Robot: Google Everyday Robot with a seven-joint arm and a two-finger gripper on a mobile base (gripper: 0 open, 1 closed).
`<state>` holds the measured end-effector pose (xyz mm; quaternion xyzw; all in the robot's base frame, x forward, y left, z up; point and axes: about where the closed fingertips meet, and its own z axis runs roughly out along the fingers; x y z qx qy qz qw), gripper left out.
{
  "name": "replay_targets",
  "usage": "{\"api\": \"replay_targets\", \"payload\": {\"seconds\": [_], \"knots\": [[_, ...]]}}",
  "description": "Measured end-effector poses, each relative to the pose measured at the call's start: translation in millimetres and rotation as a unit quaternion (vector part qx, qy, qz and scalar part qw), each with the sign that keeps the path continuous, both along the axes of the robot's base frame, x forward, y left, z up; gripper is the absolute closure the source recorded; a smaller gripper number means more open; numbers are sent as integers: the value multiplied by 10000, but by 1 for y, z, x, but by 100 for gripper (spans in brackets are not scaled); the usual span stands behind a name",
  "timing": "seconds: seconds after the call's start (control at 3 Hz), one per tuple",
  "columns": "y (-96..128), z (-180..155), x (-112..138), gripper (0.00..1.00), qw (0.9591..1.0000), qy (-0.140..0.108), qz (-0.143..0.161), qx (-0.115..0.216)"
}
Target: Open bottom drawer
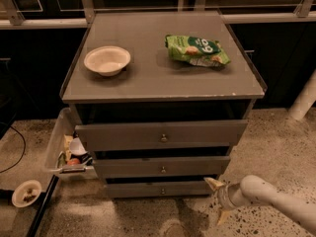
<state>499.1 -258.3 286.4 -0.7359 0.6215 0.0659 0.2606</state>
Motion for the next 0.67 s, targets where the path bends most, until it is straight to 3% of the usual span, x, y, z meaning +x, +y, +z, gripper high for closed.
{"api": "replay_targets", "payload": {"seconds": [0.33, 0.67], "knots": [[0, 0, 0, 0, 10000, 0, 0, 0], [3, -10, -2, 0, 9999, 151, -60, 3]]}}
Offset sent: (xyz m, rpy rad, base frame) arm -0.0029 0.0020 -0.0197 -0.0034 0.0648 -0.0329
